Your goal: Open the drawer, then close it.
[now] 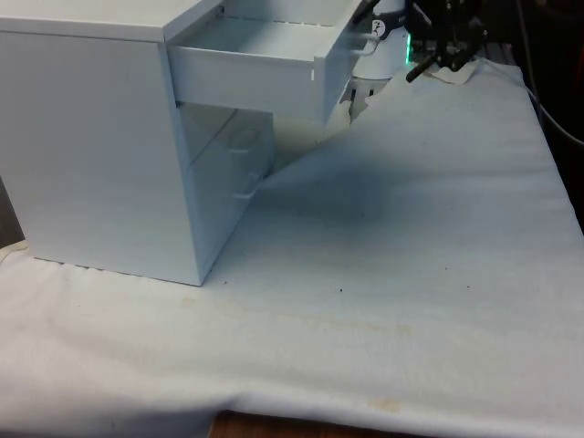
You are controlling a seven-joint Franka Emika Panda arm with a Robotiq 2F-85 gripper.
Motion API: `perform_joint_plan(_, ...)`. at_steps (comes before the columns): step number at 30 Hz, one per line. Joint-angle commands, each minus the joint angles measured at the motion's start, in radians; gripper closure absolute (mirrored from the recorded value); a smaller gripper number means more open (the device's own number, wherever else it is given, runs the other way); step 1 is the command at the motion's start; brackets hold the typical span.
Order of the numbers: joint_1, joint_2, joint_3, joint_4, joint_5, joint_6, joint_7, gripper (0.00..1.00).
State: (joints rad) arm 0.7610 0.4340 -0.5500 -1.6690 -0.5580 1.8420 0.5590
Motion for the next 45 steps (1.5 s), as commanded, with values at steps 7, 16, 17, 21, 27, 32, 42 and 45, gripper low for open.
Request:
perform_joint_plan(7, 0.007, 0.023, 0.025, 0.037, 0.006, -0.025, 0.017, 0.00)
perform_joint_plan(16, 0.007, 0.065, 0.065, 0.086, 0.013, -0.044, 0.049, 0.00)
perform_joint_plan(17, 0.006, 0.070, 0.069, 0.090, 0.014, -0.044, 0.053, 0.00)
perform_joint_plan(21, 0.000, 0.085, 0.085, 0.090, 0.029, -0.026, 0.075, 0.00)
perform_joint_plan(27, -0.003, 0.095, 0.086, 0.081, 0.056, 0.000, 0.084, 0.00)
perform_joint_plan(32, -0.008, 0.098, 0.086, 0.069, 0.084, 0.025, 0.084, 0.00)
perform_joint_plan(42, -0.016, 0.098, 0.082, 0.048, 0.114, 0.058, 0.082, 0.00)
perform_joint_plan(45, -0.016, 0.099, 0.082, 0.049, 0.114, 0.057, 0.082, 0.00)
